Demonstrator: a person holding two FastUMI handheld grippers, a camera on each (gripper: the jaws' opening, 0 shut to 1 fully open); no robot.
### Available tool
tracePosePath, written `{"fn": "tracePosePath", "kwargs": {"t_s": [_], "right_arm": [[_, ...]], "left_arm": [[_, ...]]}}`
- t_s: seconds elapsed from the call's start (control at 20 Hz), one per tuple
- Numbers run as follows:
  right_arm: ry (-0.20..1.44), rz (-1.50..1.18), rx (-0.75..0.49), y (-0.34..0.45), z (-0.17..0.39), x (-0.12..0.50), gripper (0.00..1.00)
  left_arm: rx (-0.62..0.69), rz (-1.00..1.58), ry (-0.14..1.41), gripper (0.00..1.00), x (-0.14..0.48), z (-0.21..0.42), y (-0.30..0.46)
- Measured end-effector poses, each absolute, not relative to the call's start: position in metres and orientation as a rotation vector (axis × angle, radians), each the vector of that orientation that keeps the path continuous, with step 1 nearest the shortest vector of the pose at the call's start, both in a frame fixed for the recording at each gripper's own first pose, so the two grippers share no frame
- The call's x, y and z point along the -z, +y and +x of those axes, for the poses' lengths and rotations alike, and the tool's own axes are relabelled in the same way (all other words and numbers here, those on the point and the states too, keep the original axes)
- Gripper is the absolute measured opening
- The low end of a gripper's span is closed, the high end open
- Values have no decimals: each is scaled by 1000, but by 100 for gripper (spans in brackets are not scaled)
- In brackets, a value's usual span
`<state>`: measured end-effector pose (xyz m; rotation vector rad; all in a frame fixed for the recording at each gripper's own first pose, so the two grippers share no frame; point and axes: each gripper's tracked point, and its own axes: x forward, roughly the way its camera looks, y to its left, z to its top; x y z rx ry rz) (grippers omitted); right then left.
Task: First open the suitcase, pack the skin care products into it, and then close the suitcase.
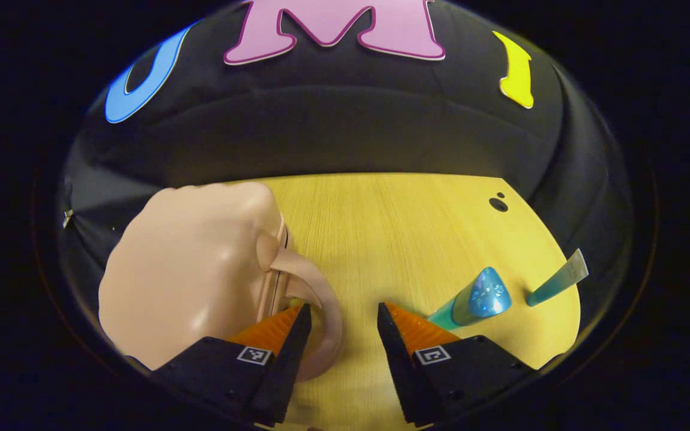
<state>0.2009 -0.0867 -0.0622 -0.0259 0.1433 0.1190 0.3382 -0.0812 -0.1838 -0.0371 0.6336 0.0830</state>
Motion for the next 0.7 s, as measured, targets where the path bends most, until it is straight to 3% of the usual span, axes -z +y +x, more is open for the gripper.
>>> {"fn": "tracePosePath", "kwargs": {"t_s": [0.1, 0.2, 0.45, 0.5, 0.55, 0.7], "right_arm": [[152, -15, -118, -90, 206, 66, 96], [164, -14, -113, -94, 208, 70, 96], [167, -11, -99, -92, 209, 69, 96], [163, -7, -97, -90, 208, 67, 96], [158, -5, -94, -87, 206, 64, 96], [147, -1, -100, -72, 201, 59, 96]], "left_arm": [[-127, -27, 662, 55, 195, 343, -73], [-131, -25, 680, 24, 199, 344, -72], [-65, 14, 640, 15, 167, 339, -78], [-65, 11, 632, 17, 155, 337, -74], [-57, -9, 627, 12, 143, 333, -72], [-22, -103, 602, 11, 100, 323, -57]]}}
